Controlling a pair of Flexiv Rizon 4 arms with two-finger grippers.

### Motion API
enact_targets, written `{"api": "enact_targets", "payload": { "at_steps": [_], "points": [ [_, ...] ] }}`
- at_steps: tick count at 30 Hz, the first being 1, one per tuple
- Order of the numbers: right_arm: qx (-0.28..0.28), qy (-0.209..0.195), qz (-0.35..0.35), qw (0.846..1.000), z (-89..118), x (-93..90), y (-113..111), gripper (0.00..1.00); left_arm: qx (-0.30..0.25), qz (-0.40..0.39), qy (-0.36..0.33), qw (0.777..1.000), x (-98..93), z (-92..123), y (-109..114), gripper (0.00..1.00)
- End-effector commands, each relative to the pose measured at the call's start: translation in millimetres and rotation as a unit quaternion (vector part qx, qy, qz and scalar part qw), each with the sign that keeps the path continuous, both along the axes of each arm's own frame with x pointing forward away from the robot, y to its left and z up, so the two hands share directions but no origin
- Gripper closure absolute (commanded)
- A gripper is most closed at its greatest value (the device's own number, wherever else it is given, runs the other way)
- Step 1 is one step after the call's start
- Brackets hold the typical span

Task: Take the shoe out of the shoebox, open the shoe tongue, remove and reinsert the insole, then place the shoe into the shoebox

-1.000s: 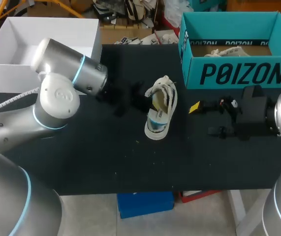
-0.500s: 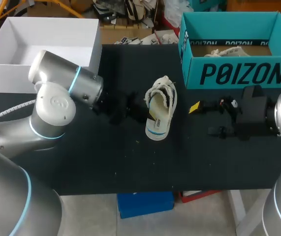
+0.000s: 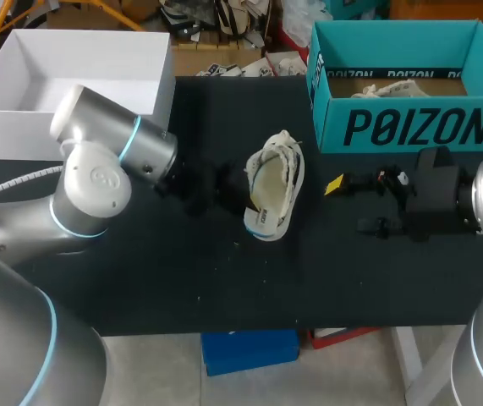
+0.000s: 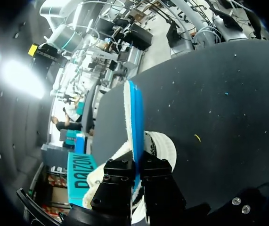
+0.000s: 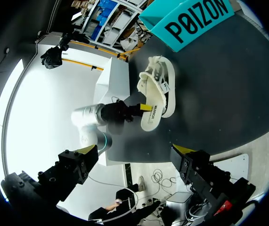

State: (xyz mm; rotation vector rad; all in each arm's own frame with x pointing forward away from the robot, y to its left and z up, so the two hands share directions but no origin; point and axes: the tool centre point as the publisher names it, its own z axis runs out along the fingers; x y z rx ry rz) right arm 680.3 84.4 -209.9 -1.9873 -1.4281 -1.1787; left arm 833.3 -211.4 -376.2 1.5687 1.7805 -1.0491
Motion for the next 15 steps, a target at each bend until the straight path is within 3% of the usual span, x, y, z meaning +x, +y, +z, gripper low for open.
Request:
{"api": "enact_targets", "payload": {
  "at_steps": [1, 5, 15],
  "points": [
    [0.001, 0.000, 0.001, 1.000, 0.9, -1.8, -1.7, 0.00, 0.008, 0.001, -0.005, 1.000, 8.7, -1.8, -4.6, 1.00],
    [0.001, 0.000, 0.001, 1.000, 0.9, -1.8, -1.7, 0.00, 0.011, 0.002, -0.015, 1.000, 15.8, -0.3, -7.5, 1.00],
    [0.001, 0.000, 0.001, 1.000, 0.9, -1.8, -1.7, 0.00, 0.018, -0.016, -0.008, 1.000, 9.0, -0.8, -11.7, 1.00]
  ]
}}
